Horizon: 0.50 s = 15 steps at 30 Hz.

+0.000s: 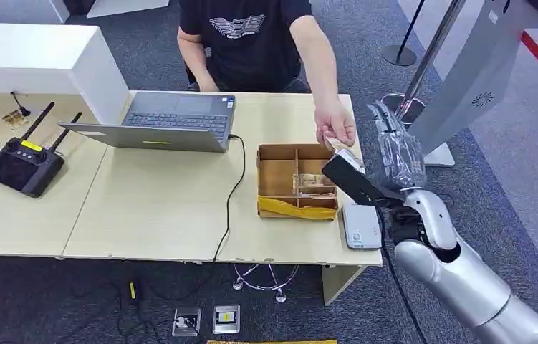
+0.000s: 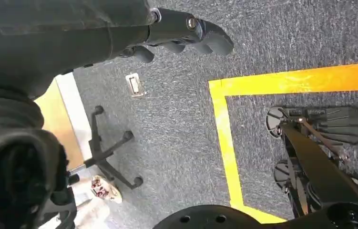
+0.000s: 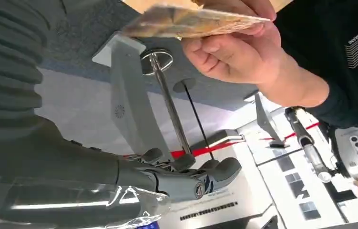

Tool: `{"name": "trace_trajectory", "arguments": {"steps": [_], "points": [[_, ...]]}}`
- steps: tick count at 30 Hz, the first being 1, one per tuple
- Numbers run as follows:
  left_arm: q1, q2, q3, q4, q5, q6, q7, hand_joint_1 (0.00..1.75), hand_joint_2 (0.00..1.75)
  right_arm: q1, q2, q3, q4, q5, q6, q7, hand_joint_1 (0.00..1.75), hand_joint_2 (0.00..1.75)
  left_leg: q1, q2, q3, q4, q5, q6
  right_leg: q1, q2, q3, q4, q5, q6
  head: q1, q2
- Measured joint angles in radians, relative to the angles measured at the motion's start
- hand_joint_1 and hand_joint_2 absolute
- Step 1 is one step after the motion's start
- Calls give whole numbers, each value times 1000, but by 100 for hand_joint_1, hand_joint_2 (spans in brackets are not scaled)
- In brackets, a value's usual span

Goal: Pass the card to the sensor for recognition and then transmit it.

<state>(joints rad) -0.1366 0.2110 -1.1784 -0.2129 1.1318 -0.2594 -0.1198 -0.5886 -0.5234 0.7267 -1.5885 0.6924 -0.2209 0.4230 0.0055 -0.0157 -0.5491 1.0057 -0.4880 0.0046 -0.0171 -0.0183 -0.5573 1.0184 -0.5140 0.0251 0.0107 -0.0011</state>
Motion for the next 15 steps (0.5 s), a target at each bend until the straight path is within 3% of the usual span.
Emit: {"name": "trace_trajectory", "arguments": {"steps": [5, 6, 7, 8, 15], "points": [[0, -2, 0, 0, 0, 0, 0, 0, 0, 0, 14, 2, 38, 2, -11, -16, 0, 175, 0, 0, 0, 0, 0, 0, 0, 0, 0, 0, 0, 0, 0, 0], [0, -2, 0, 0, 0, 0, 0, 0, 0, 0, 17, 2, 47, 2, -11, -17, 103, 175, 0, 0, 0, 0, 0, 0, 0, 0, 0, 0, 0, 0, 0, 0], [0, -2, 0, 0, 0, 0, 0, 0, 0, 0, 19, 2, 53, 2, -12, -18, 103, 175, 0, 0, 0, 0, 0, 0, 0, 0, 0, 0, 0, 0, 0, 0], [0, -2, 0, 0, 0, 0, 0, 0, 0, 0, 21, 2, 58, 1, -11, -21, 175, 175, 0, 0, 0, 0, 0, 0, 0, 0, 0, 0, 0, 0, 0, 0], [0, -2, 0, 0, 0, 0, 0, 0, 0, 0, 32, 2, 81, -10, -16, -34, 175, 175, 0, 0, 0, 0, 0, 0, 0, 0, 0, 0, 0, 0, 0, 0]]}}
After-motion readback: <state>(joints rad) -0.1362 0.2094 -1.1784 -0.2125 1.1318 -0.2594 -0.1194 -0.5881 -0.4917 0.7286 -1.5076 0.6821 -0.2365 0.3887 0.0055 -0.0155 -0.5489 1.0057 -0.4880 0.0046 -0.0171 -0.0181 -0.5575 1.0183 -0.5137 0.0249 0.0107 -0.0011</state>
